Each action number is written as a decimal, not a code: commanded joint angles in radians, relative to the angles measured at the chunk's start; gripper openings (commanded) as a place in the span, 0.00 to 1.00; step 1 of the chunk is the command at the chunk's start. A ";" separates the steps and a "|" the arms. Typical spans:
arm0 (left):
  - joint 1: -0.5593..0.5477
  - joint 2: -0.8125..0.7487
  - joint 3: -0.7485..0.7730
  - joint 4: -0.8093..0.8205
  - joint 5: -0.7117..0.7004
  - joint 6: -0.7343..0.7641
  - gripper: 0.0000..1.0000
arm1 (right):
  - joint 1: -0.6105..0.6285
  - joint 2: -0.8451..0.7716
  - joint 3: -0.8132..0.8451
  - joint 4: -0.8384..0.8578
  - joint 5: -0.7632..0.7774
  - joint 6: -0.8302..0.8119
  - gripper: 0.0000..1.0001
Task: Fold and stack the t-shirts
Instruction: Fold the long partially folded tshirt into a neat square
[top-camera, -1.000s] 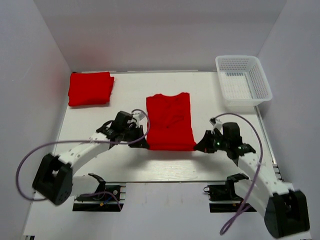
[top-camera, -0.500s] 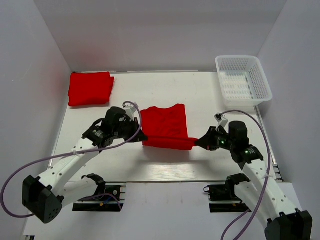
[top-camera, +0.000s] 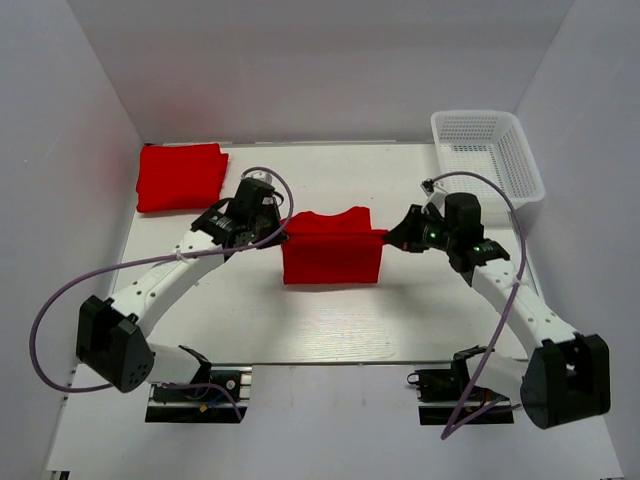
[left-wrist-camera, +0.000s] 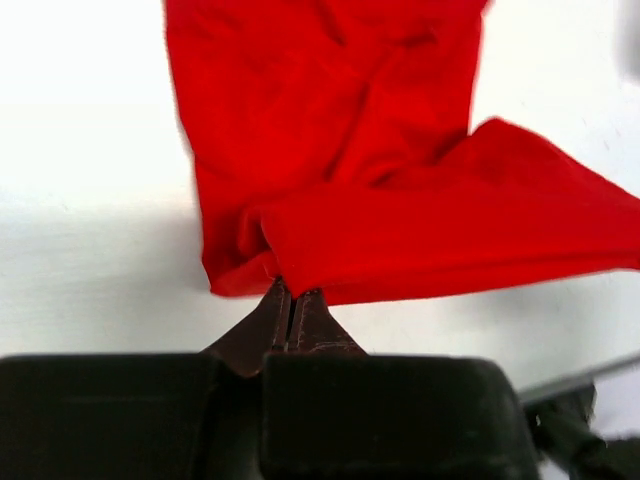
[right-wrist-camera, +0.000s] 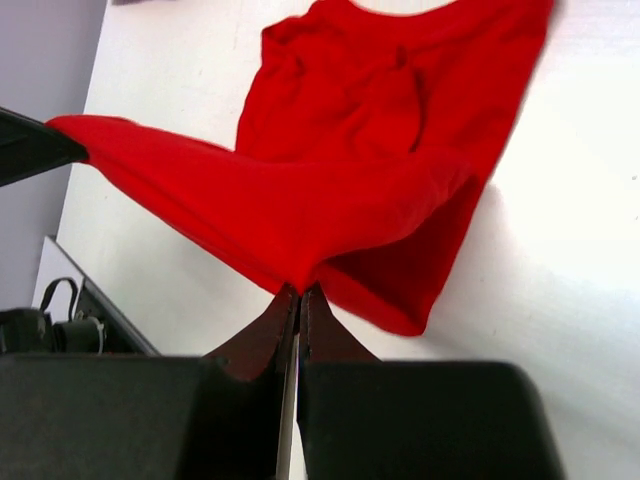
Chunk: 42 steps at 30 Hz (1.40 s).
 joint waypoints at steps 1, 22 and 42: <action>0.029 0.034 0.098 -0.042 -0.194 0.003 0.00 | -0.013 0.081 0.086 0.042 0.084 -0.037 0.00; 0.126 0.336 0.314 0.004 -0.180 0.029 0.00 | -0.016 0.443 0.318 0.102 0.101 -0.001 0.00; 0.184 0.603 0.487 0.029 -0.086 0.099 0.00 | -0.019 0.650 0.456 0.097 0.165 0.031 0.00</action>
